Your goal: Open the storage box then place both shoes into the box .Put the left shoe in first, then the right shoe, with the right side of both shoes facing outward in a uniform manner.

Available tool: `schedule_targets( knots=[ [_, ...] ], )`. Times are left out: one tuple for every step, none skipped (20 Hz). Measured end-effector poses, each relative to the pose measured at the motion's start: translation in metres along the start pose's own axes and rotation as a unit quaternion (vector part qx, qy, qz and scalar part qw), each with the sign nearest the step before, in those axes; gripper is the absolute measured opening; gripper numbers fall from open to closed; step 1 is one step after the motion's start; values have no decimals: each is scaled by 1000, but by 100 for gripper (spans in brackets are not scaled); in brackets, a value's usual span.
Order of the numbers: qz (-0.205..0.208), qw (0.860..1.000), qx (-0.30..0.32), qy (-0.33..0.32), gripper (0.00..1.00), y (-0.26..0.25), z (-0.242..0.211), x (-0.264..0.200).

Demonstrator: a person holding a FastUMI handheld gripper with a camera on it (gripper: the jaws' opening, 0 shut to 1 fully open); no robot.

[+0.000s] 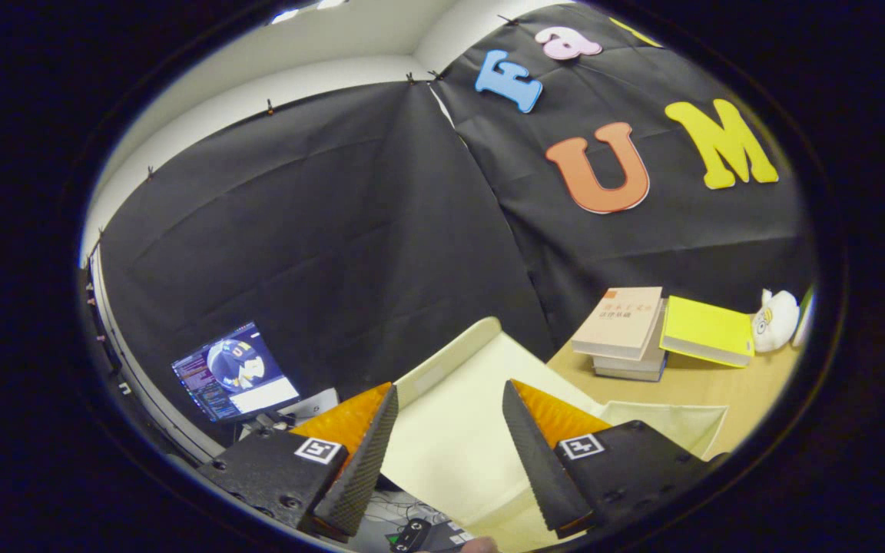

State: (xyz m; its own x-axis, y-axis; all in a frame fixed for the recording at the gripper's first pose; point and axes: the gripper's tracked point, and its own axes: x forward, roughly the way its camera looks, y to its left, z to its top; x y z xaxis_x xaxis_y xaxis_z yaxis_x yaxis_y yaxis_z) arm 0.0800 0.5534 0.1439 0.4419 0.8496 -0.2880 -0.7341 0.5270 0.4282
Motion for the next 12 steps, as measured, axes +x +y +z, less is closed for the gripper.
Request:
schedule_targets(
  knots=[
    [-3, 1000, 0, -1, 91, -1, 0, -2],
    [-8, 1000, 0, -6, 94, -2, 1, -5],
    [-15, 1000, -5, -12, 95, -7, 3, -11],
    [-30, 999, -14, -21, 96, -16, 5, -14],
    [-47, 998, -28, -32, 98, -26, 7, -21],
    [-67, 996, -43, -41, 98, -36, 8, -26],
    [-87, 993, -59, -52, 99, -44, 9, -34],
    [-104, 990, -73, -60, 100, -50, 10, -42],
    [-118, 987, -85, -69, 100, -56, 9, -50],
    [-131, 984, -95, -76, 100, -60, 10, -59],
    [-143, 981, -103, -83, 100, -66, 10, -70],
    [-153, 978, -110, -90, 100, -70, 9, -81]
  ],
)
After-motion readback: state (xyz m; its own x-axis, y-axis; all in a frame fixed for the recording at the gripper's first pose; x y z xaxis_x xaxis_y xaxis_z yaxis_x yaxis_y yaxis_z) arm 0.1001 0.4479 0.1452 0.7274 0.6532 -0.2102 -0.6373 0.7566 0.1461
